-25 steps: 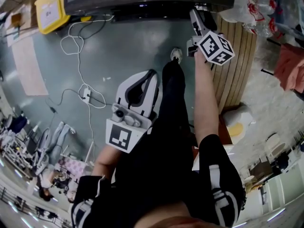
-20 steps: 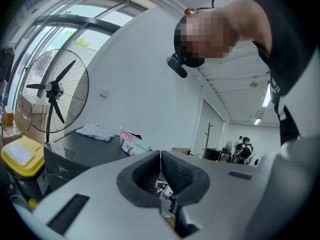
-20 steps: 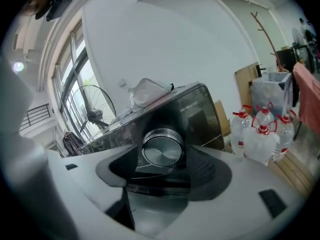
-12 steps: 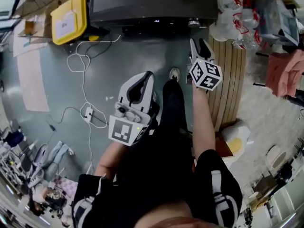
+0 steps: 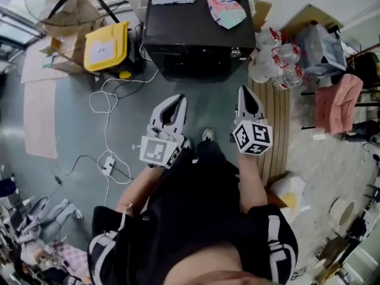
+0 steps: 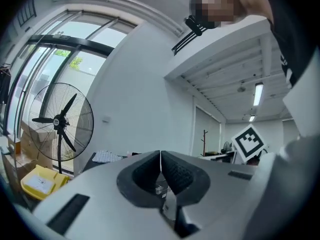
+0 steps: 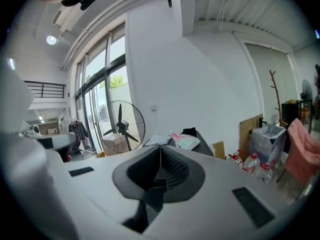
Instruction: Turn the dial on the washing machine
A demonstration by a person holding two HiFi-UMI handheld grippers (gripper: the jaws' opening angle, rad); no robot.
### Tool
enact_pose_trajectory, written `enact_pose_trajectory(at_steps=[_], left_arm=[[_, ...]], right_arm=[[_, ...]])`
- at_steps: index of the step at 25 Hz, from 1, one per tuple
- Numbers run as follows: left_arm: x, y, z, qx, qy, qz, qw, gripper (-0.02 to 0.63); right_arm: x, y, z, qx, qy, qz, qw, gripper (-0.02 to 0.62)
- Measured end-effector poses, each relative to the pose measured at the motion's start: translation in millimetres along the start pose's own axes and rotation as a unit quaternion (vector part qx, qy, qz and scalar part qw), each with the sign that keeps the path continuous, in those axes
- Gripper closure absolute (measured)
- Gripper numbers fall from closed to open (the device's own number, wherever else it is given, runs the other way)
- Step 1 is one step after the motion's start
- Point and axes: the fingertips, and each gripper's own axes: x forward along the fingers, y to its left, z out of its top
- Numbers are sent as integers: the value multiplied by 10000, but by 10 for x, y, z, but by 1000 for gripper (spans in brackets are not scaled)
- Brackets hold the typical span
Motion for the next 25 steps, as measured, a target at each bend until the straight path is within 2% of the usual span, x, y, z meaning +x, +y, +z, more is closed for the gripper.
enact_pose_trajectory(at_steps=[4, 9, 15, 25], left_arm=[[-226, -94, 197, -63, -105, 82, 9999, 580], [-291, -253, 237, -131, -175, 161, 9996, 580], [-185, -343, 238, 43, -174, 69, 9998, 580], [-159, -377, 254, 186, -192, 63, 9996, 580]], right_arm=[[-427, 230, 265, -140, -263, -13, 9996, 568], [-760, 362, 247, -250, -282, 140, 9992, 569], [-749, 329, 111, -330, -86, 252, 9991, 569], [-654, 378, 100, -441, -71, 401, 9982, 571]])
